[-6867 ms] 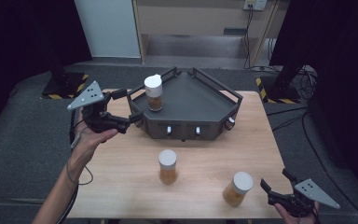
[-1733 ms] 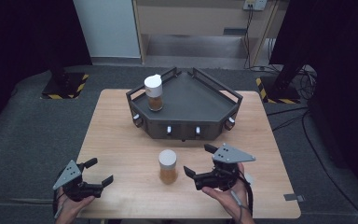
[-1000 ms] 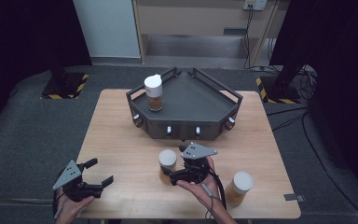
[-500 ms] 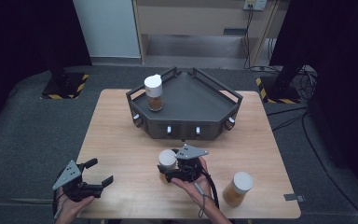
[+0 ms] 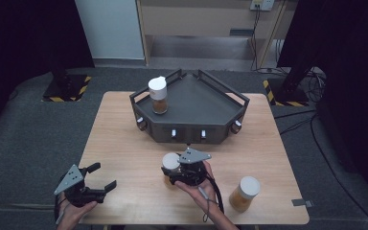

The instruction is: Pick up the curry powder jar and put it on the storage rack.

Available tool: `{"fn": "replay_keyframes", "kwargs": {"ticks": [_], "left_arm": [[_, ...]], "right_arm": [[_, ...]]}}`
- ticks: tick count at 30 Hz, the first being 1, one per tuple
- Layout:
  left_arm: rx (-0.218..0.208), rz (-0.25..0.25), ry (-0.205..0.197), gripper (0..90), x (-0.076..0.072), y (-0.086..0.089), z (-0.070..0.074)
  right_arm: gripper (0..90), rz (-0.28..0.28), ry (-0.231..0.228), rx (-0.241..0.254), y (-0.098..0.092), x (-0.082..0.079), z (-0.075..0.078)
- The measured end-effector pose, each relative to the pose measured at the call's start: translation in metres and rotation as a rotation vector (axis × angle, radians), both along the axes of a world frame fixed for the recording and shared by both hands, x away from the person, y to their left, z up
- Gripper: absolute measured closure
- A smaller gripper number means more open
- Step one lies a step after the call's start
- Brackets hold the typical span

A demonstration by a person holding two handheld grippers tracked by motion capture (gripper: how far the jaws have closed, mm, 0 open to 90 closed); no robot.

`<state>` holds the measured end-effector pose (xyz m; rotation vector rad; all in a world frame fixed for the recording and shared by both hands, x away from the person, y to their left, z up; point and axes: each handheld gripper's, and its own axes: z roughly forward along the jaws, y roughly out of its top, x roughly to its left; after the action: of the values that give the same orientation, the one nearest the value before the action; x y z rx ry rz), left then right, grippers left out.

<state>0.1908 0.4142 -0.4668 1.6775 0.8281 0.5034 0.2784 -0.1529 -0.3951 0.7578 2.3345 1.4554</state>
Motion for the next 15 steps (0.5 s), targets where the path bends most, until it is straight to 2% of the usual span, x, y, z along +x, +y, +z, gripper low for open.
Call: {"fn": "replay_keyframes", "kwargs": {"ticks": [4,8,10,15], "left_arm": [[-0.001,0.0,0.0,0.8,0.0,0.0,0.0],[-0.001,0.001,0.001,0.8,0.0,0.0,0.0],[-0.001,0.002,0.001,0.8,0.0,0.0,0.0],[-0.001,0.003,0.004,0.9,0.0,0.0,0.0]], "right_arm": [[33.4,0.005,-0.009,0.003,-0.002,0.001,0.014],[33.4,0.008,0.003,0.013,-0.005,0.006,0.032],[33.4,0.009,0.016,-0.001,-0.005,0.01,0.043],[33.4,0.01,0.01,-0.018,-0.006,0.017,0.064]]}}
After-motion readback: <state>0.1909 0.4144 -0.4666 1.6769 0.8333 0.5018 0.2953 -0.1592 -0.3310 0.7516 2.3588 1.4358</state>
